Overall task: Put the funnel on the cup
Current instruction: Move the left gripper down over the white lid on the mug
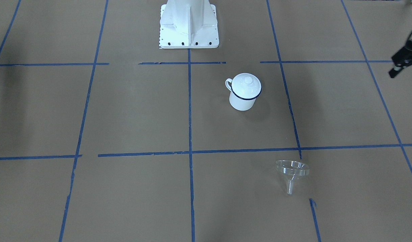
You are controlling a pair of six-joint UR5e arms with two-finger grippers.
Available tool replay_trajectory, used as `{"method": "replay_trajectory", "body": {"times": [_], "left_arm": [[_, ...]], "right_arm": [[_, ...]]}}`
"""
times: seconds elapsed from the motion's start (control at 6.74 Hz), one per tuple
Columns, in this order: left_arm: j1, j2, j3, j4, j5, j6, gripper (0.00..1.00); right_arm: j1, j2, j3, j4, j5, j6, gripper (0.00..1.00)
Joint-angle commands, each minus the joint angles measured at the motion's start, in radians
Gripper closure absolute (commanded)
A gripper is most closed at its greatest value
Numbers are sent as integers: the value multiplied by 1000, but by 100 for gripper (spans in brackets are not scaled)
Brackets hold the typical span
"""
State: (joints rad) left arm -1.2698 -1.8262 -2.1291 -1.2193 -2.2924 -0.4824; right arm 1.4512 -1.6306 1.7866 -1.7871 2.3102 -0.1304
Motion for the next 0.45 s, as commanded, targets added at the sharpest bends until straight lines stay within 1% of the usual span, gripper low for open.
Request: {"method": "replay_trajectory", "body": {"times": [0.0,0.15,0.3], "left_arm": [[264,-152,-66,7,45,-415,0],[349,-198,-66,7,88,-515,0],[444,-224,-63,4,161,-616,0]], "right_arm": [[0,0,1,0,0,0,0],[0,2,1,-2,0,0,0],[0,0,1,0,0,0,0]]}}
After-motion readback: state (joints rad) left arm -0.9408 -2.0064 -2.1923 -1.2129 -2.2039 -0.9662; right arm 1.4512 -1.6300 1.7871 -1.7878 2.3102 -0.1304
